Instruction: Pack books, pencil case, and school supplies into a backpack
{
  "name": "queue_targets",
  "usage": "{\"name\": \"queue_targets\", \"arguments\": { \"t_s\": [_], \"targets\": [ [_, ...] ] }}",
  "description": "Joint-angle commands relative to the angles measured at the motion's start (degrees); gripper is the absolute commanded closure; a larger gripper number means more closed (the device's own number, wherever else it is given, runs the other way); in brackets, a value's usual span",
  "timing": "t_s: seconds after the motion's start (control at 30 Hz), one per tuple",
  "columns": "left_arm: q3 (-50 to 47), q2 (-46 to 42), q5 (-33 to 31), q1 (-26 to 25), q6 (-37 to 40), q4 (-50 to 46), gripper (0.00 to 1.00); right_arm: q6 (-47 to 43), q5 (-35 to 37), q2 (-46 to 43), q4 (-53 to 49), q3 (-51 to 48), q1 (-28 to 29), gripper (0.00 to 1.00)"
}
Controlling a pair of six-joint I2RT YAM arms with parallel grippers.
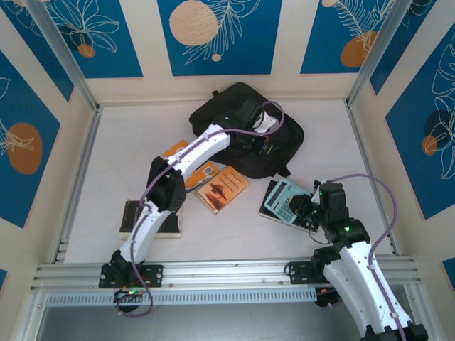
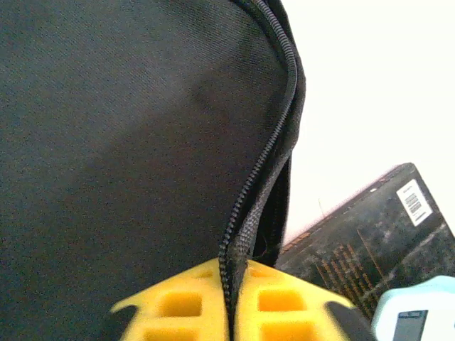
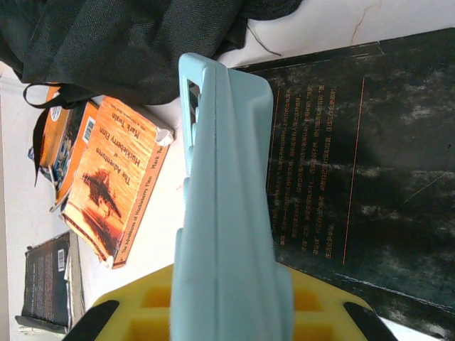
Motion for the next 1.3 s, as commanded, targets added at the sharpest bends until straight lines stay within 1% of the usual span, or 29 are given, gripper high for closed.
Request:
{"name": "queue_targets", "arguments": {
  "t_s": [0.0,0.1,0.2,0.3,0.4,0.47,0.67,0.73,0.83,0.9,1.0,1.13,1.2,1.27],
  "targets": [
    [1.87,-2.75,-5.07,-0.24,0.19,-1.35,1.00,-0.32,-1.05,-0.41,0.75,2.93,0.30,1.00],
    [1.57,-7.76,-6.58,0.52,-0.94,-0.56,1.00,-0.21,-2.58,-0.36,1.39,4.71,0.31,1.00],
    [0.40,-12.92,-10.37,1.39,-1.97,0.73,1.00,0.00,-6.12,-0.36,3.94,6.25,0.32,1.00],
    [-4.06,-18.63,-14.82,1.84,-2.27,3.68,1.00,0.44,-8.61,0.15,6.54,7.97,0.31,1.00],
    [-9.81,-23.39,-16.73,2.40,-3.32,7.87,1.00,2.09,-8.45,1.72,8.47,9.98,0.09,1.00],
    [-11.59,-25.01,-16.83,2.66,-4.21,9.02,1.00,5.05,-9.22,3.29,10.60,11.03,-0.51,1.00],
    [-12.19,-26.73,-15.99,2.83,-6.32,9.29,1.00,20.24,-14.26,10.38,20.76,12.56,-3.33,1.00],
    [-12.13,-27.25,-15.21,2.95,-7.02,9.46,1.00,23.40,-14.67,12.79,21.47,14.27,-3.60,1.00],
    [-12.26,-27.47,-14.42,2.87,-8.22,8.84,1.00,26.00,-14.81,15.16,20.82,16.66,-3.74,1.00],
    [-13.56,-27.71,-13.71,2.82,-9.10,8.90,1.00,28.54,-15.05,15.72,21.25,16.33,-3.97,1.00],
    [-18.36,-29.45,-12.29,2.88,-10.57,11.50,1.00,30.74,-15.70,15.89,23.79,14.11,-4.79,1.00],
    [-24.94,-32.36,-10.34,2.79,-12.44,15.29,1.00,33.51,-19.60,18.96,28.10,11.51,-8.60,1.00],
    [-27.59,-33.83,-9.77,2.70,-13.29,16.64,1.00,34.04,-21.03,22.26,27.56,11.72,-9.52,1.00],
    [-29.69,-34.95,-9.58,2.59,-13.78,17.60,1.00,33.30,-21.09,24.95,24.82,12.89,-9.07,1.00]
  ]
}}
